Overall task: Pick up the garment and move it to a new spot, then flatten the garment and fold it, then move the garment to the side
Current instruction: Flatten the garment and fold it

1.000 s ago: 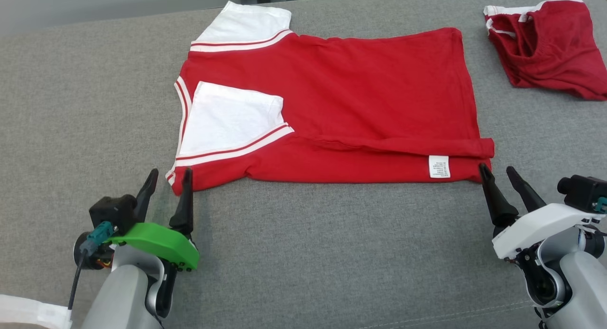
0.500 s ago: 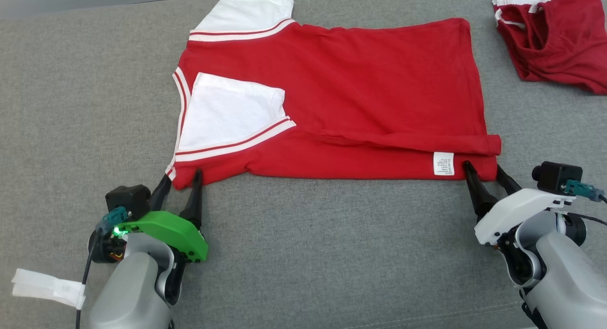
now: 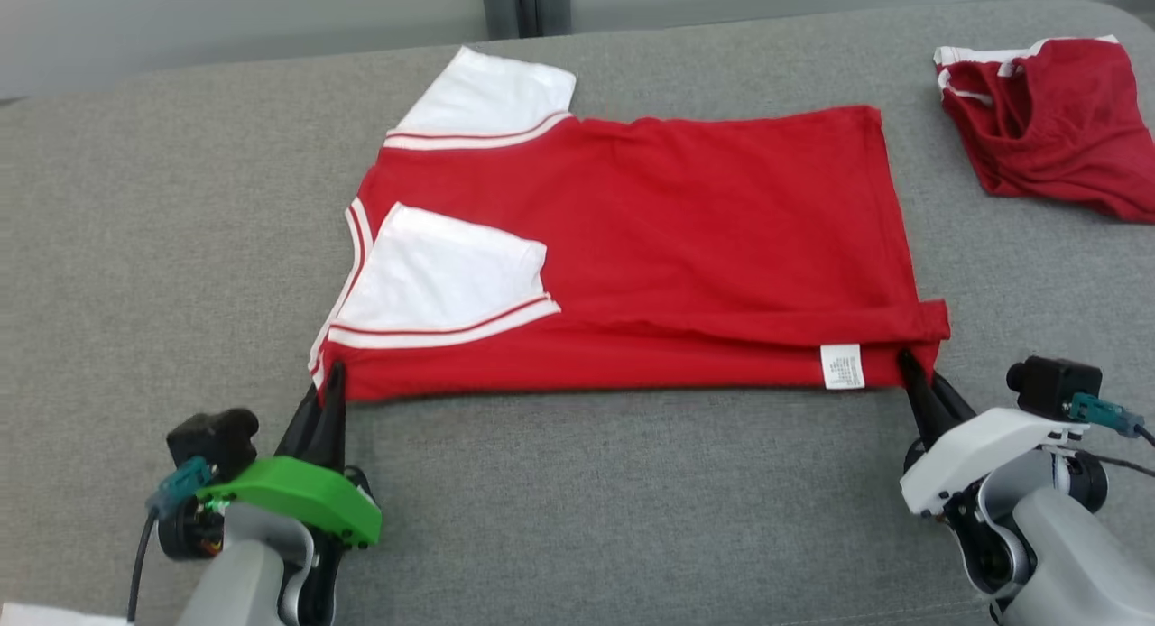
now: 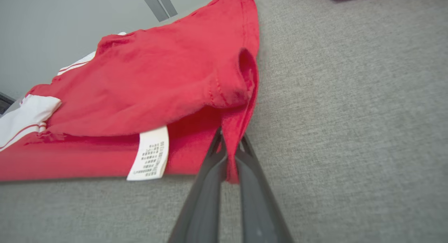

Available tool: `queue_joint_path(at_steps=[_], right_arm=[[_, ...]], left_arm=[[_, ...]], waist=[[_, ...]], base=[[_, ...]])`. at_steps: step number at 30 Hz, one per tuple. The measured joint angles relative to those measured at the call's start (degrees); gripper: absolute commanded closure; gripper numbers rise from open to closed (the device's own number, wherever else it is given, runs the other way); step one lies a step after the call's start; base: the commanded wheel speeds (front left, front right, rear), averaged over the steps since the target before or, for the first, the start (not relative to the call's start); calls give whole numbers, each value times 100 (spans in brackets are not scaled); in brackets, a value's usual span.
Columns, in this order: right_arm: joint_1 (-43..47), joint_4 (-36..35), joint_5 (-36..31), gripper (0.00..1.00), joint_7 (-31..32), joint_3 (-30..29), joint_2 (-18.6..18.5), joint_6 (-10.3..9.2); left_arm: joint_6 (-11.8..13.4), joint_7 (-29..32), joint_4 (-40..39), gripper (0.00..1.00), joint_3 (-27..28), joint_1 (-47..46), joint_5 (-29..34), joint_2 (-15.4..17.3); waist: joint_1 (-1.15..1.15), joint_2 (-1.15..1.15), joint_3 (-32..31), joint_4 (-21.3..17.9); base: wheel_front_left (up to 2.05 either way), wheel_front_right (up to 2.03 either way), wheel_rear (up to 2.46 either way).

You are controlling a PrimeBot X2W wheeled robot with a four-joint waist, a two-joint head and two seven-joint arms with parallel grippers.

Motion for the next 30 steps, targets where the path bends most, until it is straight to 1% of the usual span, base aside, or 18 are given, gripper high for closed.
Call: queue_joint_path(at_steps=[4, 8, 13, 14, 15, 16, 17, 19, 23, 26, 30], right_arm=[[474, -332, 87, 100, 2, 10, -149, 3], [984, -687, 145, 100, 201, -111, -269, 2], [1489, -1022, 207, 100, 431, -466, -243, 3], [1571, -1071, 182, 97, 463, -519, -221, 3], [1625, -1106, 142, 55, 466, -572, -189, 3], [1656, -1136, 109, 0, 466, -660, -133, 3], [1673, -1151, 76, 0, 466, -715, -90, 2], [1701, -1204, -109, 0, 455, -826, -32, 1], [1706, -1351, -352, 0, 366, -1028, 115, 1], [1703, -1475, -588, 0, 200, -1214, 207, 1], [1691, -1739, -1038, 0, -111, -1361, 320, 1]], left_arm=[[3, -1, -604, 100, 277, 719, 107, -93], [52, -1, -1012, 100, 367, 1368, 200, -267], [70, -1, -1203, 100, 383, 1747, 379, -361], [83, -1, -1203, 100, 380, 1794, 417, -376], [97, -1, -1196, 86, 382, 1822, 439, -387], [126, -1, -1203, 24, 392, 1830, 497, -396], [144, -1, -1220, 0, 403, 1830, 544, -401], [170, -1, -1252, 0, 431, 1830, 704, -399], [168, -2, -1468, 0, 582, 1828, 726, -446], [167, -2, -1659, 0, 722, 1818, 827, -474], [176, -2, -2035, 0, 994, 1799, 1191, -487]], waist=[[0, 0, -218, 94], [0, 0, -358, 219], [0, 0, -445, 351], [0, 0, -458, 367], [0, 0, -470, 378], [0, 0, -484, 380], [0, 0, -497, 380], [0, 0, -533, 377], [0, 0, -585, 347], [0, 0, -645, 326], [0, 0, -739, 292]], base=[[0, 0, 0], [0, 0, 0], [0, 0, 0], [0, 0, 0], [0, 0, 0], [0, 0, 0], [0, 0, 0], [0, 0, 0], [0, 0, 0], [0, 0, 0], [0, 0, 0]])
